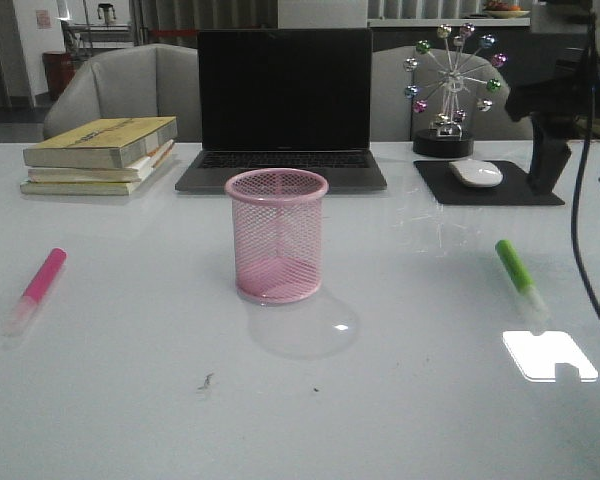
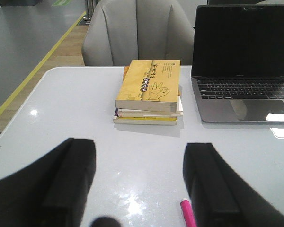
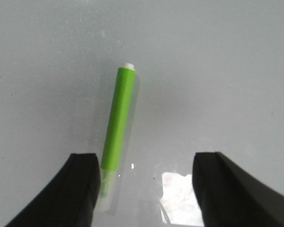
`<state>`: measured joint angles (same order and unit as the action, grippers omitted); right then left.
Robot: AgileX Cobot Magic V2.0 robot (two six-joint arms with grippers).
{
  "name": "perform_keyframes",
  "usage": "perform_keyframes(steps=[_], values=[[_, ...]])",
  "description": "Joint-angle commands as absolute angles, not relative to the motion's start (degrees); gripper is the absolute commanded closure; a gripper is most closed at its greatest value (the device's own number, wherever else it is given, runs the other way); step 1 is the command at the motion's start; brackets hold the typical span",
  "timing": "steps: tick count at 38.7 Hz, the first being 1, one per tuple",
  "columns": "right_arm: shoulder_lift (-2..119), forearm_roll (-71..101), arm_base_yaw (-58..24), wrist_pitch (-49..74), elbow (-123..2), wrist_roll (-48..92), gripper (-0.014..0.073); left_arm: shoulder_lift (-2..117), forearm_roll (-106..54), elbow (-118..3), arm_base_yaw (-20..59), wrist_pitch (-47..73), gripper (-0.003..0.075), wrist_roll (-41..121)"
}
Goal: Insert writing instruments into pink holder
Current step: 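Lower the right gripper over the green marker and close on it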
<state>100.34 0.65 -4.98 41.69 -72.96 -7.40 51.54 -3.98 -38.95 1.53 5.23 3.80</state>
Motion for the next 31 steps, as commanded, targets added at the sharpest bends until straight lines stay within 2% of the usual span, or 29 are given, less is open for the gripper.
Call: perform_keyframes(steps=[1, 20, 31], values=[[101.32, 2.03, -4.99, 41.3, -76.58, -6.15, 0.0064, 51.11, -4.49, -41.03, 1.57, 0.91, 0.0252, 3.32], [109.77, 3.97, -7.53, 40.74, -77.62, -5.41, 0.0067, 51.11, -4.49, -41.03, 1.57, 2.33, 0.0252, 3.32], [110.88, 3.34, -8.3, 39.51, -77.62, -5.41, 0.0196, 51.11, -4.38, -41.03, 1.57, 2.46, 0.0252, 3.37]])
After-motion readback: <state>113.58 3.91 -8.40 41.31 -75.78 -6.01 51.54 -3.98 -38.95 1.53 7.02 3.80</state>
